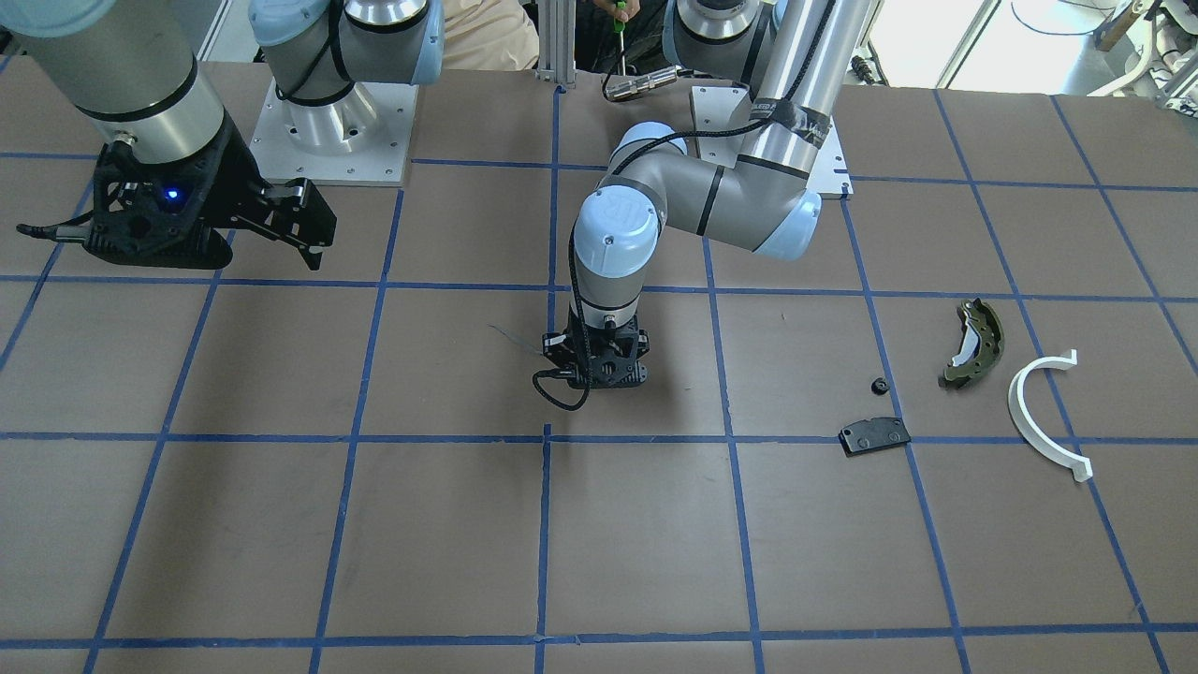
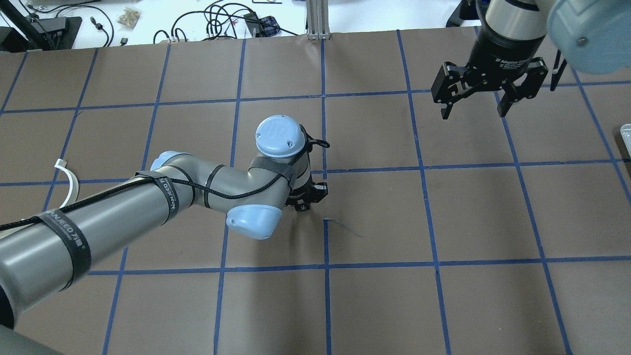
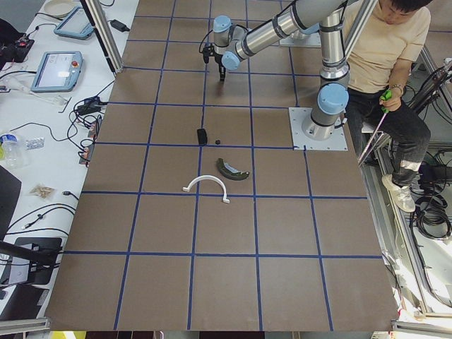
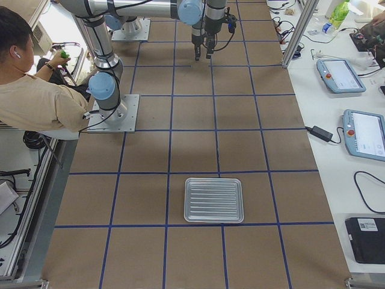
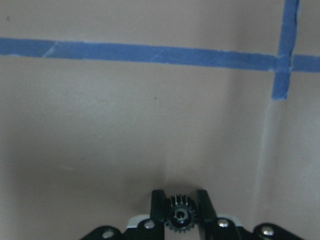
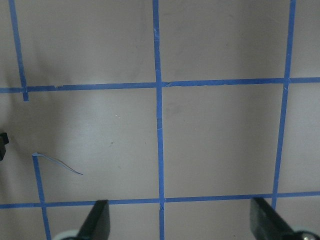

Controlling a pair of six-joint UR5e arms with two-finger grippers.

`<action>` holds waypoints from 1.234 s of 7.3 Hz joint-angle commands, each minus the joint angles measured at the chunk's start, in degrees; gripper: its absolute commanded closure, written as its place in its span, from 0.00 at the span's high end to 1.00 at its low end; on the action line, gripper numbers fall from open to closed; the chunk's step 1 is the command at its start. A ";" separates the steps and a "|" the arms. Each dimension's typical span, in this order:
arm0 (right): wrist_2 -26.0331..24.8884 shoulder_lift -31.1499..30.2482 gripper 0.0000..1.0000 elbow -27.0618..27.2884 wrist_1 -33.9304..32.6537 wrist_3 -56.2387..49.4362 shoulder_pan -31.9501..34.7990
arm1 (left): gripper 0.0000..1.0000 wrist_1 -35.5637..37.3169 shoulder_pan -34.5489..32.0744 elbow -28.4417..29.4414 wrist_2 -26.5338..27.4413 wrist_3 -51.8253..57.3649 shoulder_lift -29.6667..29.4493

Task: Place bearing gear from tray to pile

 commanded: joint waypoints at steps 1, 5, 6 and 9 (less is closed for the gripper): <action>-0.07 -0.10 1.00 0.02 -0.09 0.12 0.02 | 0.00 -1.09 2.42 -0.27 0.43 0.22 2.62; 0.02 -0.28 1.00 0.02 -0.35 0.56 0.03 | 0.00 -3.83 22.07 -8.07 3.69 24.48 7.89; -0.07 -0.28 1.00 0.02 -0.62 0.57 0.03 | 0.00 -3.30 27.25 -10.10 3.69 31.09 9.56; -0.07 -0.28 1.00 0.02 -0.71 0.57 0.03 | 0.00 -3.65 38.00 -10.21 3.77 45.08 12.04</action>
